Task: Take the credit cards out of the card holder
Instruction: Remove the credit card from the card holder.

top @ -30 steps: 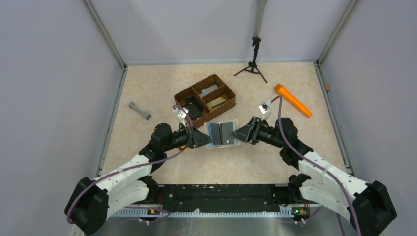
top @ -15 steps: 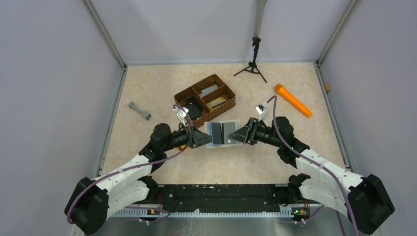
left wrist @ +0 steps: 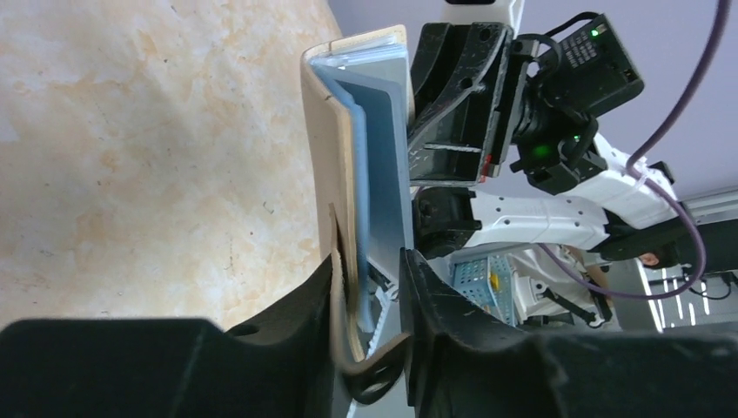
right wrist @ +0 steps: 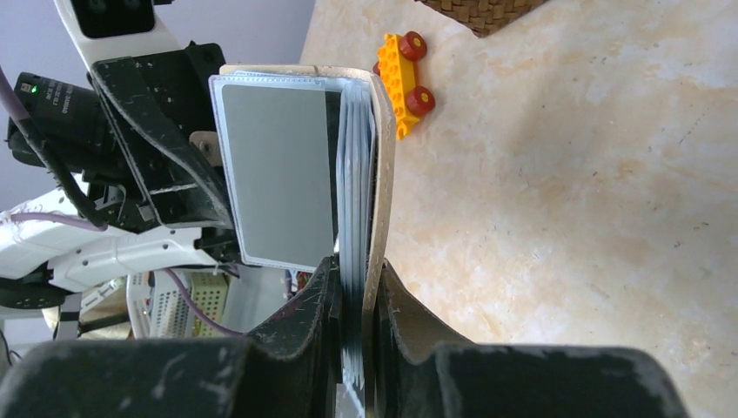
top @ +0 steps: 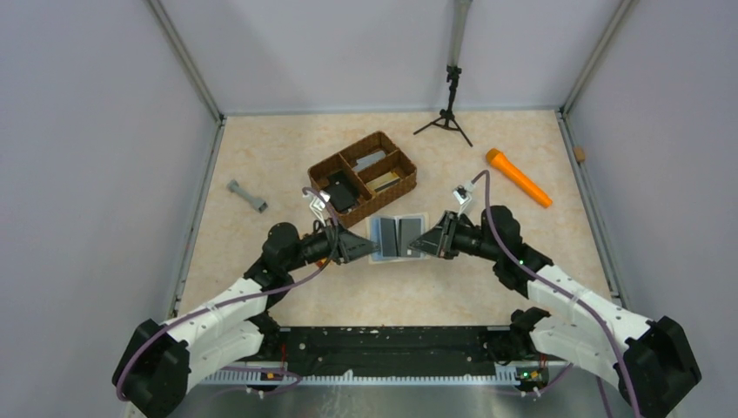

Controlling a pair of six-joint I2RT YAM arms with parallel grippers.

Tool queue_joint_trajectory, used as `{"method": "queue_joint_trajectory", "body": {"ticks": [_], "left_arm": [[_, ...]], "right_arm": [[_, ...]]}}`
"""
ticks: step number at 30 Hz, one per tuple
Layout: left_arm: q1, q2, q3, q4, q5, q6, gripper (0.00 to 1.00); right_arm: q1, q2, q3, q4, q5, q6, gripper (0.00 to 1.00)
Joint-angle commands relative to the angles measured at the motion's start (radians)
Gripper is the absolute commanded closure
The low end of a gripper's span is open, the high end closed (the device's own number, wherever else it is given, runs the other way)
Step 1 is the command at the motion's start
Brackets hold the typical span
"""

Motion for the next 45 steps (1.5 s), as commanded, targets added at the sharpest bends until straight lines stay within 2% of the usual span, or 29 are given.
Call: {"method": "queue_joint_trajectory", "body": {"ticks": [1, 5, 7, 16, 19, 20, 23, 26, 27, 29, 31, 32, 33, 38, 40, 42, 45], "left_arm": [[0.000, -0.055, -0.031, 0.109, 0.005, -0.013, 0.60], [0.000, -0.098, -0.061, 0.147, -0.008, -0.041, 0.39], [0.000, -0.110, -0.066, 0.148, -0.015, -0.045, 0.32], [0.000, -0.042, -0.026, 0.112, -0.008, -0.020, 0.32], [0.001, -0.001, -0.017, 0.133, 0.000, -0.019, 0.41], [0.001, 0.010, -0.014, 0.145, 0.002, -0.022, 0.48], [0.000, 0.032, -0.010, 0.167, 0.001, -0.028, 0.77], [0.000, 0.041, -0.014, 0.167, -0.015, -0.032, 0.97], [0.001, 0.043, -0.015, 0.168, -0.018, -0.033, 1.00], [0.000, 0.049, -0.018, 0.173, -0.018, -0.033, 1.00], [0.000, 0.053, -0.022, 0.179, -0.021, -0.032, 1.00], [0.000, 0.053, -0.022, 0.180, -0.024, -0.031, 1.00], [0.000, 0.053, -0.023, 0.180, -0.026, -0.029, 1.00], [0.000, 0.067, -0.010, 0.140, -0.035, -0.006, 1.00], [0.000, 0.080, -0.005, 0.133, -0.036, 0.000, 1.00], [0.001, 0.095, 0.000, 0.130, -0.034, 0.000, 1.00], [0.001, 0.124, 0.007, 0.158, -0.020, -0.010, 1.00]], "right_arm": [[0.003, -0.032, 0.057, -0.010, -0.006, 0.000, 1.00], [0.004, -0.041, 0.068, -0.009, -0.034, 0.015, 1.00], [0.004, -0.051, 0.069, -0.007, -0.040, 0.021, 1.00], [0.007, -0.075, 0.069, 0.002, -0.061, 0.048, 1.00], [0.006, -0.076, 0.065, 0.011, -0.067, 0.057, 1.00], [0.007, -0.076, 0.064, 0.012, -0.066, 0.059, 1.00], [0.006, -0.075, 0.066, 0.000, -0.057, 0.054, 1.00], [0.006, -0.071, 0.076, -0.024, -0.053, 0.036, 1.00], [0.006, -0.070, 0.084, -0.040, -0.048, 0.026, 0.93], [0.006, -0.069, 0.112, -0.126, -0.013, -0.031, 0.70], [0.006, -0.071, 0.149, -0.253, 0.066, -0.102, 0.52], [0.006, -0.072, 0.172, -0.319, 0.114, -0.138, 0.43], [0.006, -0.072, 0.195, -0.383, 0.164, -0.170, 0.40], [0.006, -0.081, 0.286, -0.566, 0.324, -0.285, 0.37], [0.006, -0.098, 0.303, -0.592, 0.356, -0.297, 0.42], [0.006, -0.117, 0.300, -0.573, 0.345, -0.291, 0.45], [0.006, -0.106, 0.268, -0.452, 0.220, -0.248, 0.55]]}}
